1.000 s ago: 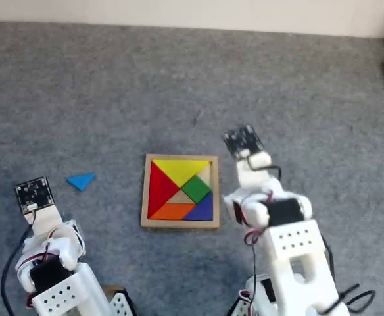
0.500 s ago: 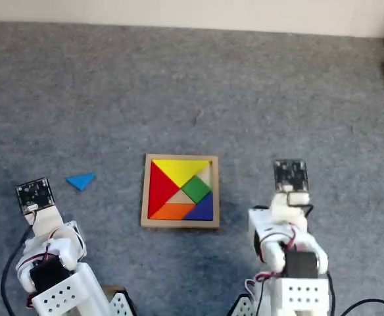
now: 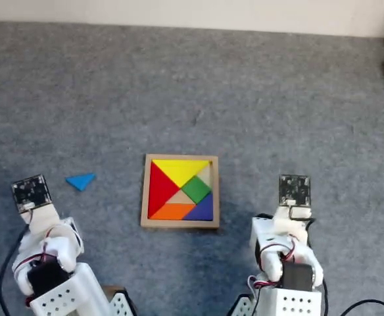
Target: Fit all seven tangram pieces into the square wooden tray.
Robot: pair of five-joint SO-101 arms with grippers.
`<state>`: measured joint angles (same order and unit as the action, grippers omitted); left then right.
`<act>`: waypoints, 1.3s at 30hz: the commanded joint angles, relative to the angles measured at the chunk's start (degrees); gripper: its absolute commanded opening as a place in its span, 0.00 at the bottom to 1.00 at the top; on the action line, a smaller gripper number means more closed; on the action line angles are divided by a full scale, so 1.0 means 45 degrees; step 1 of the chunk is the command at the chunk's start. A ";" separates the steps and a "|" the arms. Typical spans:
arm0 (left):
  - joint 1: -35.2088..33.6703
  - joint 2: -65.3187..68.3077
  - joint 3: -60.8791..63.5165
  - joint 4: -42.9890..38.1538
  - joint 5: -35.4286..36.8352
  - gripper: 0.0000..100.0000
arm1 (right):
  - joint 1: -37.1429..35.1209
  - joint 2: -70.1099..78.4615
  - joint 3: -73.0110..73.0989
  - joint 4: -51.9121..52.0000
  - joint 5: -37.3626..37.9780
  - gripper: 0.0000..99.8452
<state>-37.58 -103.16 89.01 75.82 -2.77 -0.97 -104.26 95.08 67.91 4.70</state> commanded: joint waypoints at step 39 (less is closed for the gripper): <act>0.1983 1.8491 -1.3079 -0.0215 -1.5082 0.29 | 0.0107 0.0010 0.1690 -0.0010 -0.0156 0.02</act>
<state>-29.85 -21.85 32.92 78.11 -68.62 -0.97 -104.26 95.96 67.91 4.35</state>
